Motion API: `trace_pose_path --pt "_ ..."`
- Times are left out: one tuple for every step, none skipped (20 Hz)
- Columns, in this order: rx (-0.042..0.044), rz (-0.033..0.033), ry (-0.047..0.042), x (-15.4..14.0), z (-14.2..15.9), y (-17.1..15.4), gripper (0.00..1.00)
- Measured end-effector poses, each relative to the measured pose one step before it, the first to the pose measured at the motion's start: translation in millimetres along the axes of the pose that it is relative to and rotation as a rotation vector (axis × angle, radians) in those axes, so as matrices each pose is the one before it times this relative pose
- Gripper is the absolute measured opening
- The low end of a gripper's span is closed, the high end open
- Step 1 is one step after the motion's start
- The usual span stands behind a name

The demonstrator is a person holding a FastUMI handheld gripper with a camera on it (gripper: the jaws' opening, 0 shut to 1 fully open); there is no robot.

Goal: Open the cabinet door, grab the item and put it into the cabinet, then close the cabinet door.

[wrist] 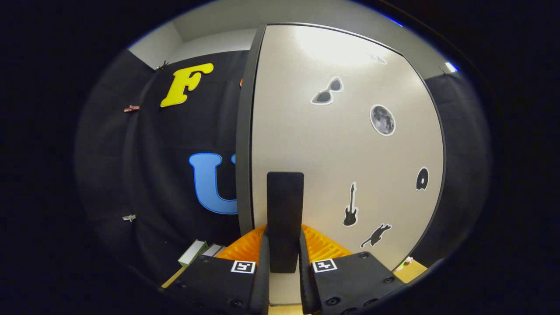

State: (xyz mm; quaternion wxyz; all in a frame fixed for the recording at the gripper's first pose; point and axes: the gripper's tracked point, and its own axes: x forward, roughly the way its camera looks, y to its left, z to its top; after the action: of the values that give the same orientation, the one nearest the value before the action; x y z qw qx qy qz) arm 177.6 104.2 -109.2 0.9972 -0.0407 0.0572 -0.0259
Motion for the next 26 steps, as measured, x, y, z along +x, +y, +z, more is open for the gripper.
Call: trace_pose_path --pt "-0.01083 0.01054 -0.00366 -0.31 -0.17 1.51 0.23" --pt "0.00172 0.01827 0.00871 0.03 -1.30 0.10 0.22" --pt "0.00893 0.01537 0.00758 -0.38 0.56 -1.40 0.22" --pt "0.00669 0.01057 0.00758 -1.92 -1.28 1.11 0.22" --pt "-0.00095 0.00557 0.00596 -2.22 -0.12 -0.32 0.23" --pt "-0.00802 0.00164 -0.00514 -4.46 1.90 0.62 0.23" --pt "0.00003 0.00551 -0.00237 -4.74 1.60 1.33 0.23" --pt "0.01341 0.01863 -0.00340 -5.86 4.16 1.27 0.23" --pt "0.00772 0.02934 0.00696 -7.10 3.69 3.83 0.22" --pt "0.00197 0.02591 0.00126 -4.39 -1.04 -0.05 0.22" --pt "-0.00041 0.02284 0.00742 -7.47 0.02 -0.42 0.22" --pt "-0.00184 0.02179 0.00034 -9.65 0.67 0.44 0.22" --pt "-0.00259 0.01750 0.00292 -12.26 0.79 0.39 0.22" --pt "-0.00004 0.01380 -0.00740 -11.79 2.36 -0.67 0.22" --pt "-0.00595 0.01792 0.00282 -13.43 1.75 0.42 0.11" --pt "0.01028 0.01872 0.00556 -0.67 -0.23 -1.66 0.11" --pt "0.01339 0.01329 0.00137 -5.95 -0.59 -1.96 0.11" --pt "0.00723 0.00864 -0.00450 -6.66 1.02 0.07 0.11" --pt "-0.00291 0.00445 0.00255 -3.71 -1.24 -2.47 0.11" --pt "-0.00838 0.00581 0.00027 -5.20 0.64 -2.24 0.11" --pt "-0.00433 0.00677 0.00275 -6.74 -0.13 -1.71 0.11" --pt "0.00649 0.00728 -0.00078 -6.47 0.95 -2.03 0.11" --pt "0.01189 0.00737 0.00494 -6.43 -0.59 -3.99 0.11" --pt "0.00711 -0.00412 -0.00093 -6.08 1.29 -4.27 0.11" --pt "-0.00071 -0.01319 -0.00167 -7.24 0.96 -4.15 0.11" --pt "-0.00480 -0.01524 -0.00117 -6.01 0.38 -3.89 0.11"
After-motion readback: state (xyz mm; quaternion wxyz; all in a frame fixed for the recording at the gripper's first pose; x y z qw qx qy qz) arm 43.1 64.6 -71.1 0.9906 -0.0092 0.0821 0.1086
